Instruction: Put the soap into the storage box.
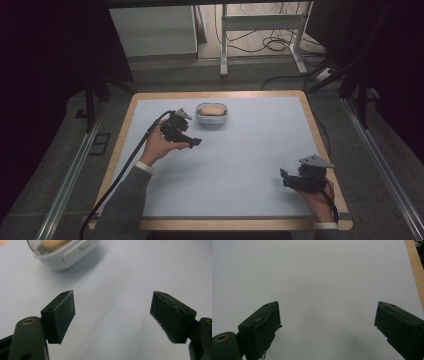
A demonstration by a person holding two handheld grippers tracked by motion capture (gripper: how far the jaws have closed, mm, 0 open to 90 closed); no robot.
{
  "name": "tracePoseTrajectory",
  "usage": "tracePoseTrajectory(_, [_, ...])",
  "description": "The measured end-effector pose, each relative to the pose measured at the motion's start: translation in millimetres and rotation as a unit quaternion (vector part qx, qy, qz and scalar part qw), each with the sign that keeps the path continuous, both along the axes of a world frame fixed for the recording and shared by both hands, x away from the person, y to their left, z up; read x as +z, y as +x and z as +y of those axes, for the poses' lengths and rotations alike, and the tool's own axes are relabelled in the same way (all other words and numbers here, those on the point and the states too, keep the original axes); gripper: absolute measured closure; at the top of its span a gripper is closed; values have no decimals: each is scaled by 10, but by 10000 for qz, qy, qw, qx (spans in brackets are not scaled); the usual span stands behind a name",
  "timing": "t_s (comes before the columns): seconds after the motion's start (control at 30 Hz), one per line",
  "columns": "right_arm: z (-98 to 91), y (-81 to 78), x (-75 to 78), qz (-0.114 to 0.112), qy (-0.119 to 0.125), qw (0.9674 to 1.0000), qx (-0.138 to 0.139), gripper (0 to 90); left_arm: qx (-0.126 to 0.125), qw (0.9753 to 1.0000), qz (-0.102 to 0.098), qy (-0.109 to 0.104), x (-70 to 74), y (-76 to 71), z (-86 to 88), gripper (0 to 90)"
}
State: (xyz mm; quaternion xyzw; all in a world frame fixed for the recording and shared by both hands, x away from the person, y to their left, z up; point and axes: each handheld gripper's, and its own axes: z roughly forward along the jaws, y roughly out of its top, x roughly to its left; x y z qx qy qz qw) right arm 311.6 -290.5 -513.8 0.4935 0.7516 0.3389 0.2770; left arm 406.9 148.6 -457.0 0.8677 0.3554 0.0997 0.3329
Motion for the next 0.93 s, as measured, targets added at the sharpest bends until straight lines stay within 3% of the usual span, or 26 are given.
tracePoseTrajectory(0.1, [-2,-2,4,-9,11,10000,2,63,126,9997,-74,-192,-91,-182,139,196])
tracePoseTrajectory(0.27, [-5,-7,13,-24,24,10000,0,63,290,9987,-14,-420,-269,-437,331,193])
tracePoseTrajectory(0.43, [5,-10,24,-50,15,10000,-3,63,488,9976,80,-483,-480,-656,492,196])
tracePoseTrajectory(0.6, [12,-7,22,-58,4,10000,11,63,679,9962,66,-533,-559,-753,595,200])
tracePoseTrajectory(0.7, [29,-2,15,-46,3,10000,30,63,739,9942,50,-778,-555,-760,618,202])
tracePoseTrajectory(0.83, [69,-8,23,-128,-1,9999,83,63,728,9943,72,-775,-572,-765,597,201])
tracePoseTrajectory(0.93, [94,11,31,-174,129,9997,97,62,762,9944,56,-734,-581,-777,601,199])
